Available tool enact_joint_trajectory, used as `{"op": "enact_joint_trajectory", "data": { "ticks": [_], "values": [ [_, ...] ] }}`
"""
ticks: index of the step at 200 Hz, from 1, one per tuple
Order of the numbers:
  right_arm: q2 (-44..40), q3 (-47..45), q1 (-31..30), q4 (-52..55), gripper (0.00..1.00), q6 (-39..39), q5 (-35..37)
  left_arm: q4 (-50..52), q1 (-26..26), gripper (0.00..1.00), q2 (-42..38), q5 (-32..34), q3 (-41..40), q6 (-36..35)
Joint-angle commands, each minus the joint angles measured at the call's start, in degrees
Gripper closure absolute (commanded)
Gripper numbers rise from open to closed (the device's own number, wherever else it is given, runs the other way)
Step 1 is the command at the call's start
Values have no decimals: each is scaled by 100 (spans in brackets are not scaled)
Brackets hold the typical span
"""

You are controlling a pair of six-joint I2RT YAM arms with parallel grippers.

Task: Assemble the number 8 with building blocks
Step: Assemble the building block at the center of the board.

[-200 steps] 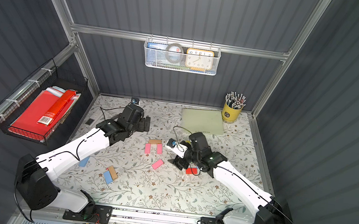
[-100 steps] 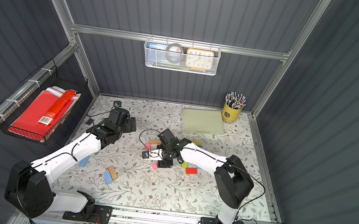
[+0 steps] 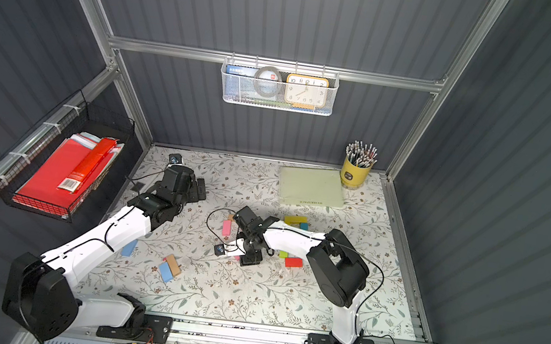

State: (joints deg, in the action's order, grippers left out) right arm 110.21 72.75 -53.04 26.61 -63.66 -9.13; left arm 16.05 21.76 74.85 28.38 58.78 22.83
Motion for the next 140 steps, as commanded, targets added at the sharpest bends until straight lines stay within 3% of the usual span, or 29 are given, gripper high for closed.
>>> {"op": "enact_joint_trajectory", "data": {
  "ticks": [1, 73, 140],
  "values": [
    [43, 75, -23, -65, 34, -96, -10, -58, -49, 1, -141, 20, -95, 64],
    [312, 224, 10, 80, 39, -91, -65, -70, -70, 1, -104, 5, -111, 38],
    [562, 377, 65, 138, 60, 20, -219, -64, -84, 1, -82, 53, -111, 20]
  ]
}}
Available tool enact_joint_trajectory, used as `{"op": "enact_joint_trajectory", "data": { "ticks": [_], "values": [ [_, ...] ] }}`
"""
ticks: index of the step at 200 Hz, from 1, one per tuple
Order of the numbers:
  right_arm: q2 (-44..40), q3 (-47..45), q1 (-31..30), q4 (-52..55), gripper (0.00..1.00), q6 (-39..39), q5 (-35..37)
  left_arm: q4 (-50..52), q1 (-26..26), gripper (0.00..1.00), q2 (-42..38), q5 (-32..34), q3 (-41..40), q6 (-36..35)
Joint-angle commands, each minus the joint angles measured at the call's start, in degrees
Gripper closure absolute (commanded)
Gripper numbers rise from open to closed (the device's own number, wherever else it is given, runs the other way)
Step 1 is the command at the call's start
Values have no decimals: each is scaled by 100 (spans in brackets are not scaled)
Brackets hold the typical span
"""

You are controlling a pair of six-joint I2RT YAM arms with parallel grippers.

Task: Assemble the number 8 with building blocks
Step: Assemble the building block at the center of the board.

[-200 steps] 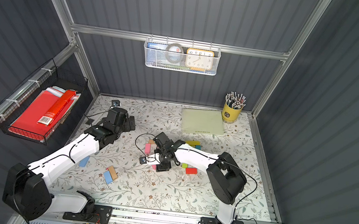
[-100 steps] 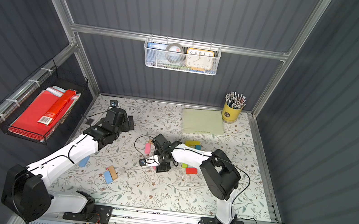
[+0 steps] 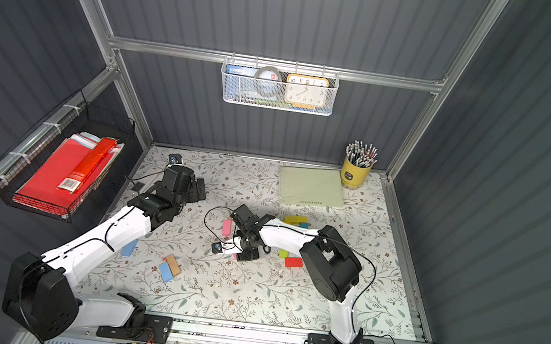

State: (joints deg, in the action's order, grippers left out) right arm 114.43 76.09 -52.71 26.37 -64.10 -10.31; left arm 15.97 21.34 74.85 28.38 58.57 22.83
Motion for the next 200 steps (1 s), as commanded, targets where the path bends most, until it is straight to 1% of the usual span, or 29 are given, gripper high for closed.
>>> {"op": "enact_joint_trajectory", "data": {
  "ticks": [1, 52, 82, 155, 200],
  "values": [
    [141, 40, 33, 165, 60, 64, -102, -57, -43, 1, -83, 58, -86, 24],
    [223, 146, 40, 9, 69, 64, -207, -50, -56, 1, -76, 62, -89, 11],
    [378, 322, 41, -18, 71, 35, -226, -41, -60, 1, -76, 87, -100, 14],
    [659, 687, 93, -71, 71, 107, -213, -41, -69, 1, -90, 106, -110, 11],
    [737, 731, 129, -152, 68, 178, -176, -41, -69, 1, -84, 106, -117, 15]
  ]
}}
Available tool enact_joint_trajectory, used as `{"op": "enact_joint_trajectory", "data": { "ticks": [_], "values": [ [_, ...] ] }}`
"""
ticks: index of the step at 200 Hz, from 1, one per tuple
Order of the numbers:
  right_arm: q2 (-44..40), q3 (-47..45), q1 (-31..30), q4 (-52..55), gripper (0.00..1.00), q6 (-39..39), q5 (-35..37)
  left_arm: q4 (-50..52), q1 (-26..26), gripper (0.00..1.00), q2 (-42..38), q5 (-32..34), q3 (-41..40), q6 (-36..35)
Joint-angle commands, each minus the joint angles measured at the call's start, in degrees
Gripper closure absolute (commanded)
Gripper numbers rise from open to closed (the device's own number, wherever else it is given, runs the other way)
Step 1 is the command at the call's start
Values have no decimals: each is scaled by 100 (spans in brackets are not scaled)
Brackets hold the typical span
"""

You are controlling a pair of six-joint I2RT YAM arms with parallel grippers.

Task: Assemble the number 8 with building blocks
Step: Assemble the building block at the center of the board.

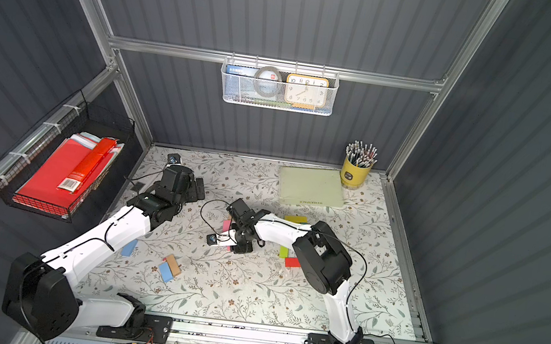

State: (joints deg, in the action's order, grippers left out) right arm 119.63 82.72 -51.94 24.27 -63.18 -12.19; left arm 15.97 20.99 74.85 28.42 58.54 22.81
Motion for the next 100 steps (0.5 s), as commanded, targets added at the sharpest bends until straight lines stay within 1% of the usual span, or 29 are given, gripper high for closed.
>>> {"op": "enact_joint_trajectory", "data": {
  "ticks": [1, 70, 100],
  "values": [
    [218, 69, 53, 55, 68, 90, 13, -41, -38, 1, -80, 102, -115, 20],
    [337, 166, 87, -62, 66, 183, 54, -41, -34, 1, -72, 103, -112, 11],
    [372, 178, 97, -94, 64, 191, 102, -41, -34, 1, -67, 102, -110, 4]
  ]
}}
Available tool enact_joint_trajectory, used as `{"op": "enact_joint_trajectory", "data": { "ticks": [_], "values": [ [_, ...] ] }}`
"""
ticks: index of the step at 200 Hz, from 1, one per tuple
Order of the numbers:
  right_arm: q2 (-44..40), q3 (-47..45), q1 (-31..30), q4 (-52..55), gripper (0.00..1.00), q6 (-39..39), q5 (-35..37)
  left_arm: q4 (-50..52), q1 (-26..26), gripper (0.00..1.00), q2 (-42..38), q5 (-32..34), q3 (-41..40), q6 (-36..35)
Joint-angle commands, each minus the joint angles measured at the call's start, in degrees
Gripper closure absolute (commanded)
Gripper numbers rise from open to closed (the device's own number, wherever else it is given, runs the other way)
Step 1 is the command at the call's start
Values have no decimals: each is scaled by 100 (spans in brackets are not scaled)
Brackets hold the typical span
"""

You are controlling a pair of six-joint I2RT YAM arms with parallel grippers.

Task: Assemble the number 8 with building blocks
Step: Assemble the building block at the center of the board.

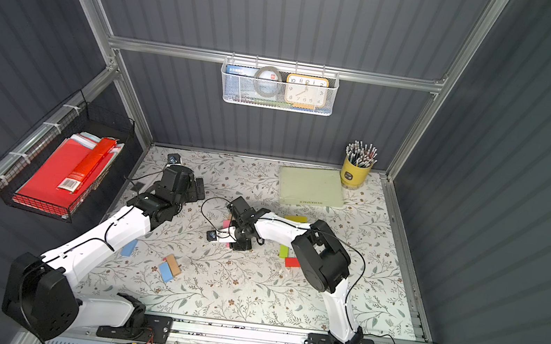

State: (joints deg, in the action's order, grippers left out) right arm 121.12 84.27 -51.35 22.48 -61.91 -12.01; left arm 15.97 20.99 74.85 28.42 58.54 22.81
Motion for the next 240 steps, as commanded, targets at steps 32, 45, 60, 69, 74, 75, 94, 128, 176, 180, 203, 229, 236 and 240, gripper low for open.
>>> {"op": "enact_joint_trajectory", "data": {
  "ticks": [32, 45, 60, 69, 74, 75, 94, 128, 176, 180, 203, 229, 236, 240],
  "values": [
    [245, 55, 38, 72, 62, 89, 98, -40, -42, 1, -61, 95, -115, 4],
    [245, 63, 46, 71, 62, 96, 119, -40, -45, 1, -56, 93, -113, 4],
    [245, 62, 46, 60, 58, 124, 133, -41, -43, 1, -58, 93, -115, 4],
    [250, 57, 46, 72, 56, 148, 147, -41, -43, 1, -58, 89, -115, 4],
    [243, 63, 46, 81, 55, 153, 146, -41, -43, 1, -58, 84, -108, 4],
    [240, 59, 46, 81, 55, 153, 151, -41, -47, 1, -58, 84, -112, 4],
    [220, 46, 46, 83, 50, 178, 172, -41, -43, 1, -58, 85, -114, 7],
    [172, 28, 46, 81, 48, 206, 199, -41, -43, 1, -62, 83, -108, 4],
    [122, 11, 46, 36, 48, 263, 216, -40, -42, 1, -67, 80, -113, 1],
    [121, 11, 46, 32, 48, 271, 217, -41, -43, 1, -67, 73, -113, 4],
    [114, 2, 46, -11, 48, 285, 255, -46, -43, 1, -67, 74, -111, 4],
    [119, 1, 44, -53, 48, 285, 272, -44, -43, 1, -75, 67, -109, -4],
    [122, -3, 46, -55, 48, 285, 278, -47, -43, 1, -74, 66, -112, -4],
    [115, 1, 46, -51, 48, 285, 278, -48, -43, 1, -71, 67, -114, -4]
  ]
}}
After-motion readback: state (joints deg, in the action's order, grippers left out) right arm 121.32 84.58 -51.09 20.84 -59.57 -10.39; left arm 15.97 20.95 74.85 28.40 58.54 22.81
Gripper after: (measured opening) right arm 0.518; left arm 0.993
